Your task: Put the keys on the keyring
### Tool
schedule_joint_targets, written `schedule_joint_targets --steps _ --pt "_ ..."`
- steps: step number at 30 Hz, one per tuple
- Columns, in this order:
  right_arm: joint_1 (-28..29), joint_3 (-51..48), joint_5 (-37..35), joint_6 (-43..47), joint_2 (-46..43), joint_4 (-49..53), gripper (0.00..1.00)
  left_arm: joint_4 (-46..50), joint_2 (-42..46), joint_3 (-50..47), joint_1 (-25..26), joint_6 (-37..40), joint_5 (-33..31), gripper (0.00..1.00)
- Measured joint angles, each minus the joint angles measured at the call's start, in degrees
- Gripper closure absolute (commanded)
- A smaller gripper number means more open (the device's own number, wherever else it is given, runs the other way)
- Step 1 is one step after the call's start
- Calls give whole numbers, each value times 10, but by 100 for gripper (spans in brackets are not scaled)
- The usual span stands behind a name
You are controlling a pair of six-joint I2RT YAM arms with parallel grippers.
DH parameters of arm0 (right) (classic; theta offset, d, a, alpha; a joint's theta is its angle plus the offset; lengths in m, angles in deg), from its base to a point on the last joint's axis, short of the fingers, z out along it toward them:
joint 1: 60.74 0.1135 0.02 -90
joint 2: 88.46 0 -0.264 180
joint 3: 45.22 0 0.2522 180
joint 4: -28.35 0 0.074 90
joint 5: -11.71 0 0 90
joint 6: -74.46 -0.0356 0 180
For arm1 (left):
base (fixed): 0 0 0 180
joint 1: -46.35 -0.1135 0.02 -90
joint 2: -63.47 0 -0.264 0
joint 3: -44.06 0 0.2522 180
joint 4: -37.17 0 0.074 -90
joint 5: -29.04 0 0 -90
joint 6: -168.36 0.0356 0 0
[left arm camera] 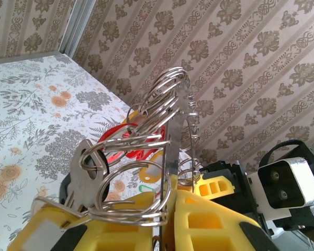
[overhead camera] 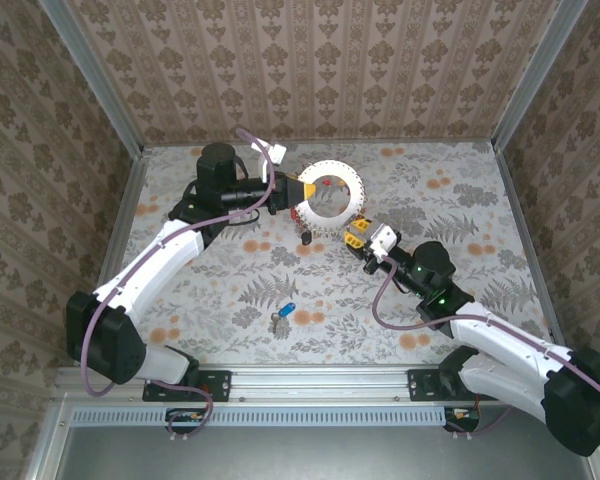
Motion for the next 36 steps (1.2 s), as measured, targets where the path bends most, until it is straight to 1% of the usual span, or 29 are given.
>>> schedule_joint_targets --steps 6,18,26,32,36 --pt "1 1 -6 3 22 -17 83 1 0 0 0 0 0 100" --pt "1 1 -21 4 28 -35 88 3 0 0 0 -2 0 100" --pt "2 -4 -22 2 22 -33 100 4 0 0 0 -8 -9 100" --pt "2 -6 -27 -1 8 -29 100 12 0 0 0 -11 -31 100" --pt "3 -6 -31 -14 -5 -12 100 7 0 -7 4 -38 -46 100"
